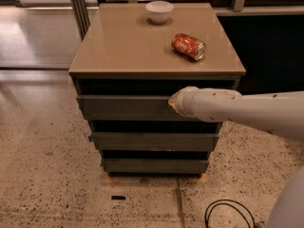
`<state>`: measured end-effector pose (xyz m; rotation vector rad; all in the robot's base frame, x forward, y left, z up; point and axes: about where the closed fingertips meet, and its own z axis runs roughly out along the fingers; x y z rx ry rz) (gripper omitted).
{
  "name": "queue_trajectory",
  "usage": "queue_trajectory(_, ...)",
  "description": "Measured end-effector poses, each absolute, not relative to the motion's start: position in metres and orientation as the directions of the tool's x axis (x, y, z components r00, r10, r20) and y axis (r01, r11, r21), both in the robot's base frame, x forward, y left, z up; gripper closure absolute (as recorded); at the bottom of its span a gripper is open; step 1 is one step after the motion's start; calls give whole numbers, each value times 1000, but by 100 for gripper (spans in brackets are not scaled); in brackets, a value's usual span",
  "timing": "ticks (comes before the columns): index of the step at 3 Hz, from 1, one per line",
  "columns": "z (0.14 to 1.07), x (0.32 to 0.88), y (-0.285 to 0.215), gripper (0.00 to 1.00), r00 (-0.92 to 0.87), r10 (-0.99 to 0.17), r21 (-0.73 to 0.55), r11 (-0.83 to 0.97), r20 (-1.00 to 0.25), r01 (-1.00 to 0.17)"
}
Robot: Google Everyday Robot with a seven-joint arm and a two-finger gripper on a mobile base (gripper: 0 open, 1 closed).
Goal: Close top drawer
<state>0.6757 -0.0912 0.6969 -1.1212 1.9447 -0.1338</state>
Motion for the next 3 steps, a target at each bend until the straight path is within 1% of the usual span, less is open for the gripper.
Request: queue_trajectory(3, 683, 671, -79, 100, -235, -748, -436, 578, -621, -690)
